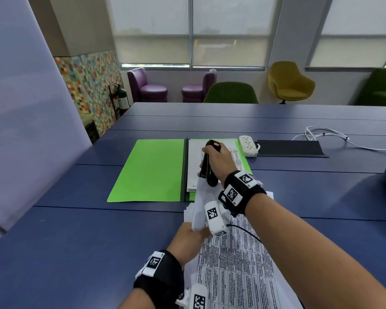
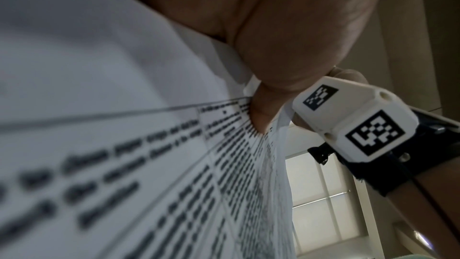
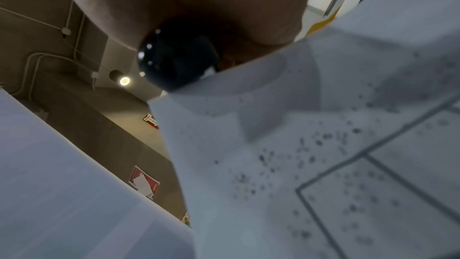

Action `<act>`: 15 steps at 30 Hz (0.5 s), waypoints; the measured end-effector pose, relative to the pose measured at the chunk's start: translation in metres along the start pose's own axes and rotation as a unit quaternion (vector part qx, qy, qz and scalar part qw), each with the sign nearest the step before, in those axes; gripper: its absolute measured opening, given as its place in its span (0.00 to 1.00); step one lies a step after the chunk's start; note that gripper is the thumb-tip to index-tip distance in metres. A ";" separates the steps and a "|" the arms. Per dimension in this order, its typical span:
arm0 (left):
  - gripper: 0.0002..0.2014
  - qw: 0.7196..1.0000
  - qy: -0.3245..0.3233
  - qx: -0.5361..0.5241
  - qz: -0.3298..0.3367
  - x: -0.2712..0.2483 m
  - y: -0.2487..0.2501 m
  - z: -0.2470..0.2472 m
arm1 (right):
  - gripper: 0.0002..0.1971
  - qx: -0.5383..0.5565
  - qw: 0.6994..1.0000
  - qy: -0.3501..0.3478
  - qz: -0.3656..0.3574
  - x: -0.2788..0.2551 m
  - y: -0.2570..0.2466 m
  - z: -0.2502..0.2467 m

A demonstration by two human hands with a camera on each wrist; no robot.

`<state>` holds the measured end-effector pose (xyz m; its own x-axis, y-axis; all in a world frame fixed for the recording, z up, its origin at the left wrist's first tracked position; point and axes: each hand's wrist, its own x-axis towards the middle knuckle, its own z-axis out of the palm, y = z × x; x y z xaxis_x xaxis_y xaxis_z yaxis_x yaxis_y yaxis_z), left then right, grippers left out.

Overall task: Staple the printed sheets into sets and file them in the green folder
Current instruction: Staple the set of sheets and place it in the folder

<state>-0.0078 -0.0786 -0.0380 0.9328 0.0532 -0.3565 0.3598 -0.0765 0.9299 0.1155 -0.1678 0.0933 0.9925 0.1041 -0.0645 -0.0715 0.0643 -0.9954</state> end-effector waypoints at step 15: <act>0.21 0.998 -0.010 0.022 0.062 -0.009 0.004 0.001 | 0.01 -0.021 0.999 0.001 0.032 0.011 0.001 -0.020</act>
<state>-0.0147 -0.0806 -0.0315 0.9703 0.0217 -0.2410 0.2418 -0.1252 0.9622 0.1288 -0.1864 0.0902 0.9861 0.1054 -0.1285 -0.1308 0.0150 -0.9913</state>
